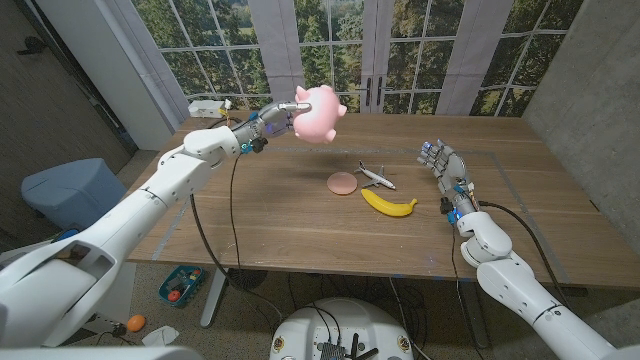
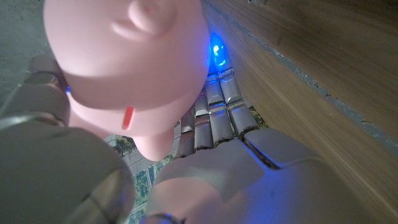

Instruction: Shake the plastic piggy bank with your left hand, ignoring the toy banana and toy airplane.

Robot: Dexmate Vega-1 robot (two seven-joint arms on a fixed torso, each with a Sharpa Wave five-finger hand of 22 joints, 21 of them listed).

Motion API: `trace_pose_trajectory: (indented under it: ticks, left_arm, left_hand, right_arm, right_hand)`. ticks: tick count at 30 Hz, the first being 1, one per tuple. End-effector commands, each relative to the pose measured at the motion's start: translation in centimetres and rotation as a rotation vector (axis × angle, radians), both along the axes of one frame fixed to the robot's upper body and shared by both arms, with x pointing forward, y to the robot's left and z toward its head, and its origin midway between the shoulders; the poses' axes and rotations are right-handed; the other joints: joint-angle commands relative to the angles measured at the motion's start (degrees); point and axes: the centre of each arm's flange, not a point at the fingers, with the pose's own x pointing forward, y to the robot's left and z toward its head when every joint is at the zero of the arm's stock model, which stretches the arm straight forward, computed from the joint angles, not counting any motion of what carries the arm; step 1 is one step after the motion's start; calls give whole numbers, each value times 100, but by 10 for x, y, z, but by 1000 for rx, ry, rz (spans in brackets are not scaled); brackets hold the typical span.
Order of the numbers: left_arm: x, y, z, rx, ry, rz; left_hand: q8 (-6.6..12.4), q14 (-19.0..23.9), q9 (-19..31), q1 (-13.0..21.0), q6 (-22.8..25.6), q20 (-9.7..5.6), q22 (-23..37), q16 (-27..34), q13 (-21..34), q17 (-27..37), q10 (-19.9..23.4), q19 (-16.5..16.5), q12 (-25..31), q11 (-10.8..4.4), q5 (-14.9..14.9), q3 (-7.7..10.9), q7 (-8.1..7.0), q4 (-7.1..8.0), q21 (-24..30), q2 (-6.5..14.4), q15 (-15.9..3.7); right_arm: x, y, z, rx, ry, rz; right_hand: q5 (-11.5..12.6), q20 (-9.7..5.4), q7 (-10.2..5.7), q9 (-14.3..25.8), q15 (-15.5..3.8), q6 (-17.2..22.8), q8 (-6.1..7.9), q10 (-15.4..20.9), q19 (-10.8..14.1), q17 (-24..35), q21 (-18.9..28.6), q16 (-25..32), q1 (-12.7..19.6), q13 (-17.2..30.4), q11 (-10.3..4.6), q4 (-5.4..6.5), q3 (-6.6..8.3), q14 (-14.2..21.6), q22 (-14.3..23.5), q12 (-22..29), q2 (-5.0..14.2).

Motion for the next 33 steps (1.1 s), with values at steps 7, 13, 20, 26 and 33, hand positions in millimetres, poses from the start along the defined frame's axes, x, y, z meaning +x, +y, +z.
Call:
trace_pose_trajectory:
  ticks: [7, 13, 20, 26, 33]
  left_arm:
    - [-34, 14, -15, -163, -212, 637]
    - [-42, 12, -23, -268, -278, 825]
    - [-48, 10, -29, -352, -310, 990]
    - [-48, 8, -31, -369, -328, 1055]
    - [-48, 7, -31, -367, -313, 1066]
  left_hand:
    - [715, 2102, 115, 2616, 2322, -538, 3, -1, 1884, 1147, 2684, -218, 154, -2304, 855, 107, -990, 23, 74, 2564, -2290]
    - [725, 2112, 120, 2605, 2324, -551, 1, -10, 1890, 1159, 2694, -208, 139, -2327, 869, 109, -1018, 28, 92, 2558, -2289]
    - [729, 2129, 106, 2588, 2338, -564, -3, -18, 1881, 1174, 2712, -185, 113, -2337, 887, 109, -1033, 32, 115, 2545, -2289]
    - [729, 2131, 98, 2572, 2335, -559, -6, -33, 1897, 1188, 2712, -179, 96, -2349, 905, 112, -1038, 35, 133, 2537, -2289]
    - [725, 2127, 89, 2558, 2323, -550, -7, -52, 1904, 1202, 2708, -182, 70, -2350, 921, 116, -1044, 37, 148, 2534, -2289]
  right_arm:
    - [3, 2, 2, -7, 1, 12]
    - [3, 2, 3, -10, 2, 13]
    - [3, 1, 2, -10, 2, 13]
    - [3, 0, 1, -11, 5, 12]
    - [2, 0, 1, -9, 5, 12]
  right_hand:
    - [30, 13, 2, 21, 4, 51, -11, 51, 52, 0, -36, -30, -6, 25, -12, -36, 27, 8, 19, -32, 17]
    - [30, 15, 3, 21, 0, 50, -12, 56, 53, -2, -44, -31, -7, 25, -16, -38, 26, 10, 19, -32, 16]
    - [30, 15, 3, 21, 4, 53, -11, 60, 56, -3, -56, -32, -9, 26, -7, -39, 24, 13, 19, -34, 17]
    - [30, 18, 6, 21, 3, 50, -12, 57, 62, -4, -65, -35, -11, 27, -23, -41, 23, 10, 20, -38, 16]
    - [30, 17, 6, 21, 6, 50, -13, 58, 64, -5, -74, -36, -13, 28, -5, -42, 21, 15, 20, -39, 16]
